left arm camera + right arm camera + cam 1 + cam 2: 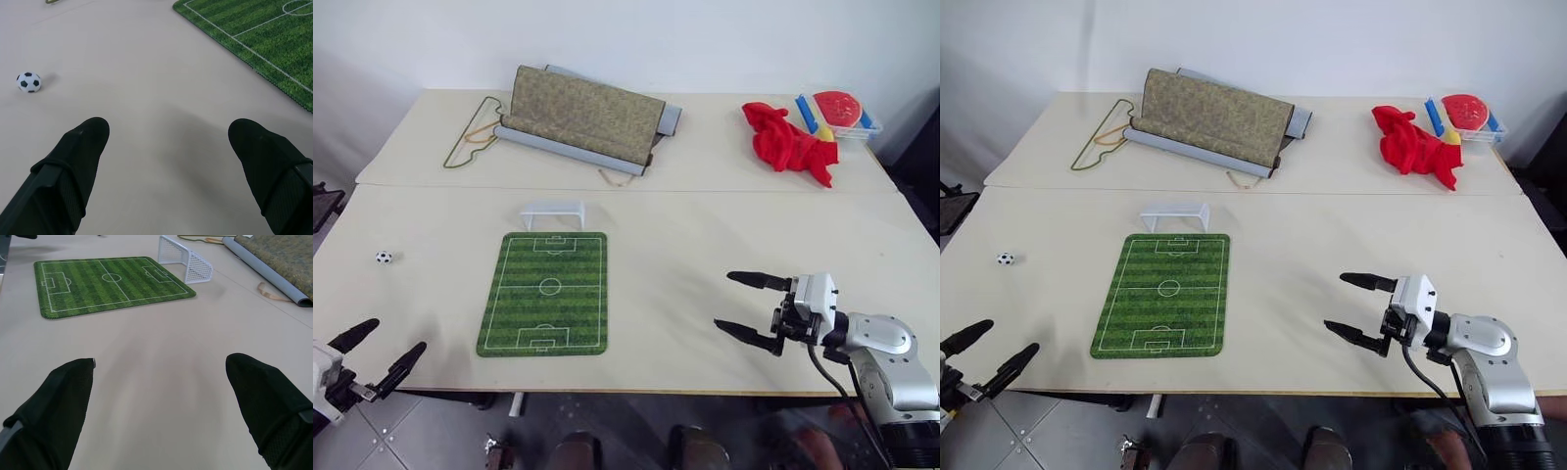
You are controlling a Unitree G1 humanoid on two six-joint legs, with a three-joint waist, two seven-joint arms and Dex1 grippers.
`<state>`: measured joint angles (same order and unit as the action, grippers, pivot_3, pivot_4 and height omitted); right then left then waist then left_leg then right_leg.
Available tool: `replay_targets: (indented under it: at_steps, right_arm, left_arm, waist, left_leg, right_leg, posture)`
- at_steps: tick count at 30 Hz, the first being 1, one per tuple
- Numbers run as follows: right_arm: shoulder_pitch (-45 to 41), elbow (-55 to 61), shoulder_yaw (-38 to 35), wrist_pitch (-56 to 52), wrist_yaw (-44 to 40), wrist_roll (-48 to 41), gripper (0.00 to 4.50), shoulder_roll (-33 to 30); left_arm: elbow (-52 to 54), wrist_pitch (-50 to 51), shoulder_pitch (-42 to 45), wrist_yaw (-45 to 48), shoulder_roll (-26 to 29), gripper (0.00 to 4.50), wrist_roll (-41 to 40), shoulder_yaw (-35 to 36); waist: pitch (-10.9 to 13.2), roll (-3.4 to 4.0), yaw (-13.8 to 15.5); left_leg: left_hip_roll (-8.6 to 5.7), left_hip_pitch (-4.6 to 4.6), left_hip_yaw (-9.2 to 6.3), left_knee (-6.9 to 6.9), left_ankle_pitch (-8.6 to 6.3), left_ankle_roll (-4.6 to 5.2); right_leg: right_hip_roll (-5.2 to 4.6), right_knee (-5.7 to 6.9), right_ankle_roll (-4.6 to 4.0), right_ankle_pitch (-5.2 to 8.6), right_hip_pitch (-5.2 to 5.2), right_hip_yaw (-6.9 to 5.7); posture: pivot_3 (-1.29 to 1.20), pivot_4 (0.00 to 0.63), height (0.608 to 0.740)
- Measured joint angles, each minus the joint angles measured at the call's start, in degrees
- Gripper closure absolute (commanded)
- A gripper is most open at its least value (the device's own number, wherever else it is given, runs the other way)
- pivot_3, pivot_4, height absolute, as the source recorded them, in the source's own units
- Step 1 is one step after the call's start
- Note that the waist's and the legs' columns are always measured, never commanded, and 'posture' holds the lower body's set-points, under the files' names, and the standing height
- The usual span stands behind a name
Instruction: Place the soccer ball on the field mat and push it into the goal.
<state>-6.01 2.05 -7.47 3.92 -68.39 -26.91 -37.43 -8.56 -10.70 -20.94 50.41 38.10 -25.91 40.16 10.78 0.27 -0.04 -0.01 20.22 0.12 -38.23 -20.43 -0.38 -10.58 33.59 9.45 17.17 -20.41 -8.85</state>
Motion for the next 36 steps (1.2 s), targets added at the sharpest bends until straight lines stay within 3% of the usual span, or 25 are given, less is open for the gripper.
replay_targets:
  at_steps: [9,16,23,26,30,36]
  right_arm:
    - [-0.69,2.74,2.84,-2.42,-4.39,-3.0,0.0,1.6]
    - [-7.1,9.51,5.28,-5.24,3.75,-6.49,0.0,12.15]
    - [-8.35,9.95,6.67,-4.9,6.79,-5.27,0.0,14.42]
    - [-8.36,9.64,6.99,-4.33,6.88,-4.7,0.0,14.41]
    - [-8.34,9.19,7.01,-3.91,6.9,-4.48,0.0,14.27]
    - [-7.46,9.04,7.34,-3.86,6.67,-4.07,0.0,14.05]
  left_arm:
    - [1.98,3.22,-1.0,-4.19,-3.94,0.01,-2.83,2.07]
    - [2.76,8.13,-2.42,-18.52,-15.02,0.01,-9.07,10.48]
    - [1.04,8.28,-0.15,-22.72,-18.14,0.01,-11.51,12.18]
    - [4.11,10.51,4.05,-24.64,-16.86,0.01,-13.35,11.16]
    - [4.02,14.26,11.64,-28.46,-9.7,0.01,-13.06,10.09]
    - [-14.02,16.53,29.51,-32.78,1.72,0.01,-5.58,3.45]
  waist:
    - [0.0,-0.01,-0.28]
    - [-0.04,-0.07,0.15]
    - [-0.24,-0.4,1.58]
    - [-0.26,-0.44,1.5]
    - [-0.27,-0.44,1.08]
    - [-0.27,-0.45,0.83]
  left_leg:
    - [0.07,-0.02,0.11,0.0,-0.01,-0.01]
    - [0.07,-0.05,0.17,-0.08,-0.03,-0.01]
    - [0.05,-0.02,0.17,-0.15,-0.05,-0.01]
    - [0.06,-0.01,0.16,-0.26,-0.05,-0.01]
    - [0.07,-0.05,0.25,-0.29,-0.06,-0.02]
    - [0.06,-0.03,0.34,-0.29,-0.05,-0.03]
  right_leg:
    - [0.05,0.03,0.0,0.0,-0.08,0.13]
    - [0.04,0.16,0.0,0.0,-0.15,0.28]
    - [0.05,0.18,-0.01,-0.01,-0.16,0.27]
    - [0.06,0.25,-0.01,-0.01,-0.16,0.28]
    - [0.11,0.31,-0.02,-0.01,-0.19,0.37]
    - [0.16,0.39,-0.01,-0.01,-0.29,0.43]
  posture:
    - [0.0,0.15,0.74]
    - [0.0,0.15,0.74]
    - [0.0,0.15,0.74]
    - [0.0,0.15,0.74]
    - [0.0,0.15,0.74]
    - [0.0,0.15,0.74]
